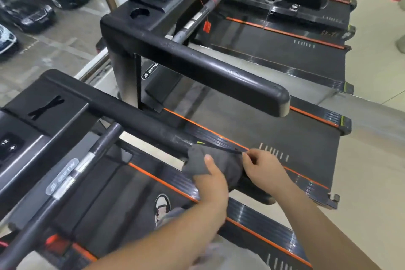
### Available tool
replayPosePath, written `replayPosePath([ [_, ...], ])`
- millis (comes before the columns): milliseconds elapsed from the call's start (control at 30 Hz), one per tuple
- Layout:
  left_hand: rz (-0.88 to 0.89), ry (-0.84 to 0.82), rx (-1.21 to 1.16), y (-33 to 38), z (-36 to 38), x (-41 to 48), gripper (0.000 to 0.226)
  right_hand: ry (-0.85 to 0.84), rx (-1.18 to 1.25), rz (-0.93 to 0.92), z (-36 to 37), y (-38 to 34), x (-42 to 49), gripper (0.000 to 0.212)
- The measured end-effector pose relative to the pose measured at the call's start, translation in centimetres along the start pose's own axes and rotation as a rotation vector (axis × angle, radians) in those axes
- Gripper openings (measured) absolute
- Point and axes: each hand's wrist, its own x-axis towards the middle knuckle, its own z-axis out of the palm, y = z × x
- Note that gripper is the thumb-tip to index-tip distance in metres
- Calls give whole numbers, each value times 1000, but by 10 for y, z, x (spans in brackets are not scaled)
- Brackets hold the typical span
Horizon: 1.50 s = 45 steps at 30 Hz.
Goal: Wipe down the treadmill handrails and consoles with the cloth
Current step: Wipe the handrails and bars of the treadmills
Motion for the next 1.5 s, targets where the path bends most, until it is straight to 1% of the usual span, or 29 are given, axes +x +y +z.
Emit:
replayPosePath([
  [67, -71, -222, 46, -20, 17, -30, 96, -3, 11, -11, 1, 3, 2, 40],
  [133, -216, -388, -27, -25, 20, -33, 101, 3, 49, -11, -2, 4, 5, 48],
  [200, -267, -386, -147, -15, 5, -14, 80, -2, 66, 1, -6, 3, 5, 54],
  [233, -249, -333, -174, -3, -8, -2, 75, -1, 62, 2, -8, 2, 5, 54],
  [267, -216, -269, -187, 11, -20, 12, 79, 6, 56, -4, -9, 0, 5, 53],
  [300, -169, -177, -166, 28, -36, 29, 87, 13, 51, -6, -10, -1, 5, 51],
  [367, 17, 62, -15, 58, -61, 61, 85, 31, 44, -1, -10, -3, 6, 47],
  [400, 120, 153, 112, 71, -70, 69, 84, 47, 44, 2, -10, -4, 6, 45],
  [433, 267, 197, 245, 76, -74, 73, 86, 69, 47, 14, -9, -2, 7, 44],
  [500, 669, 193, 611, 68, -76, 72, 83, 120, 73, 47, -9, 2, 5, 44],
  [533, 883, 145, 825, 60, -76, 66, 81, 141, 92, 62, -9, 5, 4, 45],
  [567, 1056, 52, 978, 46, -74, 61, 81, 158, 112, 79, -10, 8, 2, 47],
  [600, 1165, -75, 1063, 36, -69, 51, 81, 175, 128, 96, -11, 12, -1, 48],
  [667, 1308, -310, 1105, 30, -51, 27, 70, 207, 136, 137, -14, 24, -6, 50],
  [733, 1437, -480, 1114, 32, -25, 5, 57, 238, 186, 184, -17, 37, -15, 51],
  [767, 1452, -546, 1157, 36, -10, -4, 53, 266, 237, 206, -18, 44, -20, 51],
  [800, 1407, -612, 1241, 44, 7, -10, 50, 297, 289, 226, -20, 50, -27, 51],
  [833, 1314, -676, 1335, 54, 23, -12, 49, 331, 328, 248, -22, 56, -34, 52],
  [933, 942, -834, 1568, 80, 66, -14, 53, 398, 384, 301, -29, 75, -57, 53],
  [967, 887, -855, 1610, 81, 78, -17, 55, 403, 407, 319, -30, 82, -64, 54],
  [1000, 877, -882, 1632, 78, 88, -25, 56, 412, 441, 334, -32, 86, -71, 54],
  [1033, 918, -911, 1650, 69, 95, -36, 54, 426, 477, 354, -33, 90, -77, 54],
  [1067, 1016, -922, 1680, 55, 98, -48, 50, 446, 504, 372, -35, 92, -82, 52],
  [1200, 1583, -914, 1941, 12, 85, -75, 41, 519, 579, 431, -38, 96, -87, 51],
  [1267, 1806, -994, 1878, 11, 75, -59, 41, 526, 612, 411, -39, 91, -80, 55],
  [1333, 2027, -1148, 1622, 17, 58, -37, 35, 505, 614, 397, -37, 78, -68, 55],
  [1400, 2104, -1263, 1362, 20, 33, -11, 35, 466, 561, 369, -33, 61, -54, 50],
  [1433, 2118, -1243, 1306, 21, 18, 5, 41, 448, 527, 331, -30, 51, -47, 49],
  [1500, 2087, -1131, 1306, 31, -14, 38, 60, 420, 460, 252, -26, 27, -34, 49],
])
